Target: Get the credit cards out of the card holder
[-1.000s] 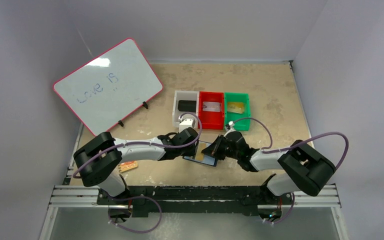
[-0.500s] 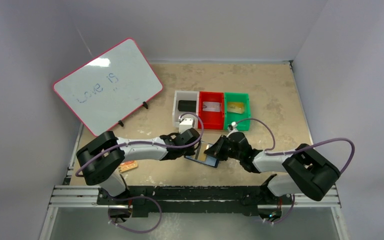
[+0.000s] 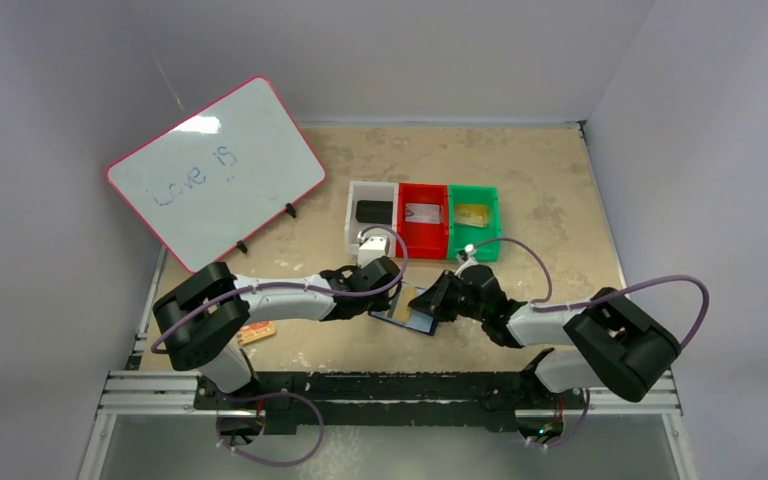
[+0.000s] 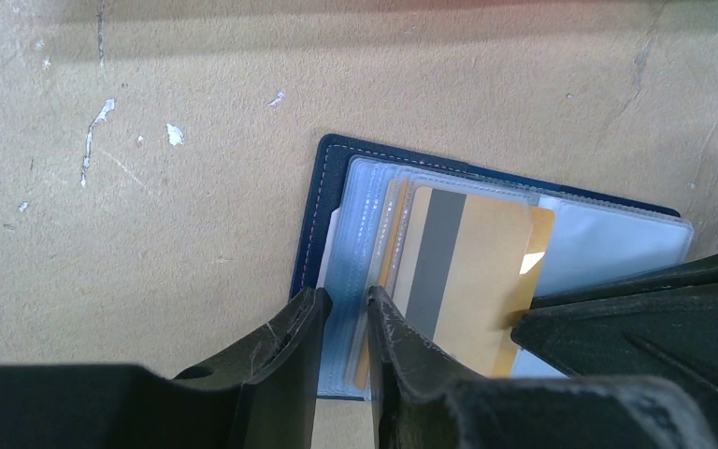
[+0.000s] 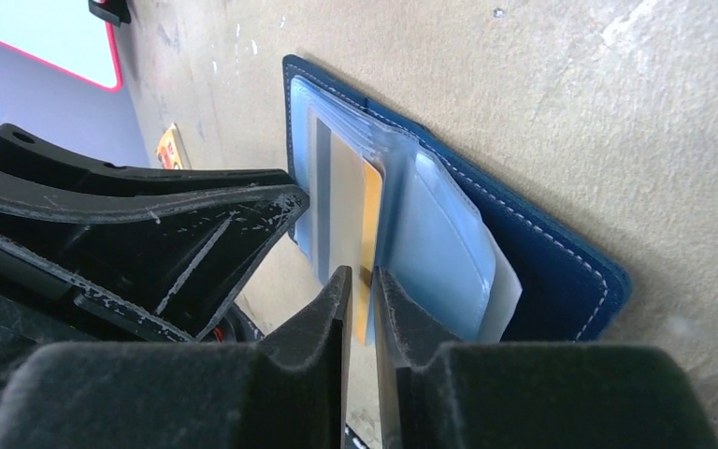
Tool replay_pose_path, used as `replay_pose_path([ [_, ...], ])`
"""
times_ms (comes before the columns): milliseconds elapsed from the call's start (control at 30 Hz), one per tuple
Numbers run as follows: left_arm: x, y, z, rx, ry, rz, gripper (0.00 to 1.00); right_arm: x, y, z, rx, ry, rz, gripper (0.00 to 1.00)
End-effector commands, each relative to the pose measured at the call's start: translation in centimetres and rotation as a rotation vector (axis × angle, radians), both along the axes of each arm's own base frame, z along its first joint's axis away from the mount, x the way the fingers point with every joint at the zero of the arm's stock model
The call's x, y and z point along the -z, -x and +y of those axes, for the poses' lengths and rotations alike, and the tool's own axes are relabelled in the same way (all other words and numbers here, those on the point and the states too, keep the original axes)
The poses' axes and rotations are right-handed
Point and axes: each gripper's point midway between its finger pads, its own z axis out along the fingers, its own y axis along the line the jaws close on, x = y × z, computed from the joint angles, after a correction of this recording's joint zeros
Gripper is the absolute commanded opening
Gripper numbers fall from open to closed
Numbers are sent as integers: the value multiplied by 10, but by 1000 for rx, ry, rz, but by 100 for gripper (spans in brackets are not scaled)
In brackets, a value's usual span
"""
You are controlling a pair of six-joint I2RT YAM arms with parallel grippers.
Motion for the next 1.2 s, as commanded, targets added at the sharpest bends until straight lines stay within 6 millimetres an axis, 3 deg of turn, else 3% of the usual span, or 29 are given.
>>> replay_pose_path([
  [0,16,13,19,20,-99,50,23,-9,-5,7,-16,-43,-30,16],
  [267,15,14,17,28,-97,51,23,2,-3,7,-5,-52,11,20],
  [400,16,14,19,24,-105,50,23,1,-3,7,-6,-63,0,4],
  [700,12,13,23,15,-108,39,24,-1,10,-2,-24,-54,4,0],
  [800,-6,8,24,-14,-81,-1,32,3,11,-8,-18,-14,-1,0],
  [900,-35,3,19,-26,-4,-55,40,-2,9,-3,-73,-1,-37,0],
  [1033,-74,1,2,11,129,-109,43,-3,8,9,-181,19,-79,0],
  [1167,-90,6,-17,81,219,-114,44,5,7,22,-281,34,-89,0],
])
